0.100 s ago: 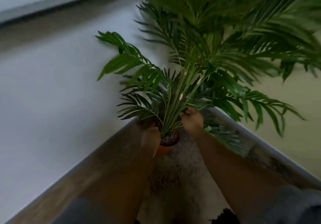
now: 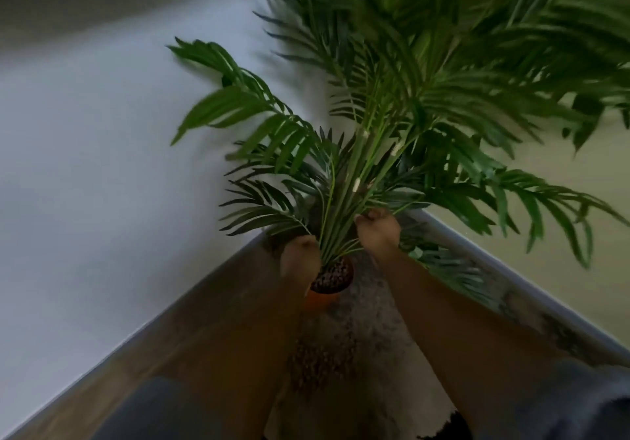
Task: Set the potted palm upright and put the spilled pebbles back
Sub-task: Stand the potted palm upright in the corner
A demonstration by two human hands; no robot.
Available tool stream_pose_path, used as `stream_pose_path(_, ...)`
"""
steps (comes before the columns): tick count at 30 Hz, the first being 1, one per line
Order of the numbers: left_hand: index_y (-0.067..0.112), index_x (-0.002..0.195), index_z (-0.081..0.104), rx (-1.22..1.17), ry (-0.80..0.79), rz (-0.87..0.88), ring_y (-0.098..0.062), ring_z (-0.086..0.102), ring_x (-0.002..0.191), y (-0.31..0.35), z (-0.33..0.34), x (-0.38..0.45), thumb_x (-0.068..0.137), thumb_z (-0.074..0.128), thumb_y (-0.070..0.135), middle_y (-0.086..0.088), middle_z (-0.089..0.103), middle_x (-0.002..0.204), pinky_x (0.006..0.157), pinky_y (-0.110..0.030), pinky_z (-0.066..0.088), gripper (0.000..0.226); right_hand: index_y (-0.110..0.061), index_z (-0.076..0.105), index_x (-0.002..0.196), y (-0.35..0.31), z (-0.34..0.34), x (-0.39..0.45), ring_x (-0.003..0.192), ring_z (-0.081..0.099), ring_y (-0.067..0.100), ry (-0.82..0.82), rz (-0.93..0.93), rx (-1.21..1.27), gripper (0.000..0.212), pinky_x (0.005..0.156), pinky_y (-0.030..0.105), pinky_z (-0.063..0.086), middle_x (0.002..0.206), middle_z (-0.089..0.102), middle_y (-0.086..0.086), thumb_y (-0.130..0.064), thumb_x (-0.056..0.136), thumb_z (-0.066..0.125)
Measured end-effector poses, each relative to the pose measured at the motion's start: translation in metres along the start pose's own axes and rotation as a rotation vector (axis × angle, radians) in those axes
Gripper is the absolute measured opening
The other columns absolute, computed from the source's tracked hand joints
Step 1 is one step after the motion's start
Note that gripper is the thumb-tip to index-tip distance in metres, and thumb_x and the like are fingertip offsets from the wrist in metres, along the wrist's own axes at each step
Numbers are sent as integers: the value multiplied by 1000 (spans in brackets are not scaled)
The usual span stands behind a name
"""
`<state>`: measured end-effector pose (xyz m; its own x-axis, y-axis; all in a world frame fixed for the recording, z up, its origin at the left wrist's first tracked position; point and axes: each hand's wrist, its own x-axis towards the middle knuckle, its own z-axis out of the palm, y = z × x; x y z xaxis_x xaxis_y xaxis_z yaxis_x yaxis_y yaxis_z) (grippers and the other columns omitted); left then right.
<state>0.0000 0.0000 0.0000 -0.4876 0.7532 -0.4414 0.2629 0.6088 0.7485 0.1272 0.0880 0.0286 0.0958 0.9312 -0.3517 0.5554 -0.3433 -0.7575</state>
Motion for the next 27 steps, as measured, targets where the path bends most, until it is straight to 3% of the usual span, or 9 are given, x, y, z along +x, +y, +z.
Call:
stream_pose_path(3, 20, 118, 63, 37, 97, 136, -24, 57, 117, 14, 19, 33, 96, 43, 27, -5, 63, 125, 99, -34, 42, 31, -6, 64, 116, 19, 25, 31, 110, 61, 28, 21, -118, -68, 32, 82, 24, 44, 117, 66, 9, -27, 93, 58)
stream_pose_path(7, 14, 124, 57, 32, 195, 308, -27, 57, 118, 22, 41, 72, 95, 46, 24, -8, 61, 127, 97, -32, 42, 32, -2, 68, 102, 45, 50, 60, 104, 63, 32, 160, -311, -12, 24, 86, 29, 46, 107, 68, 16, -23, 91, 62)
stream_pose_path(12, 18, 135, 48, -29, 214, 365, -24, 55, 123, 6, 62, 95, 97, 48, 31, -5, 58, 134, 102, -34, 42, 40, -4, 67, 96, 73, 76, 81, 98, 59, 34, 251, -487, 1, 30, 83, 30, 41, 104, 64, 20, -30, 89, 56)
stream_pose_path(17, 15, 131, 54, -84, 226, 413, -20, 58, 119, -14, 73, 99, 96, 51, 29, -4, 63, 128, 99, -28, 43, 37, -1, 67, 101, 89, 90, 73, 101, 54, 31, 308, -595, 19, 22, 82, 28, 33, 103, 63, 22, -19, 92, 57)
stream_pose_path(27, 13, 131, 57, -130, 267, 408, -21, 60, 118, -33, 67, 78, 91, 60, 31, -6, 64, 128, 102, -37, 47, 44, -10, 72, 93, 92, 94, 42, 87, 65, 29, 304, -583, 86, 19, 79, 33, 53, 93, 69, 15, -22, 83, 61)
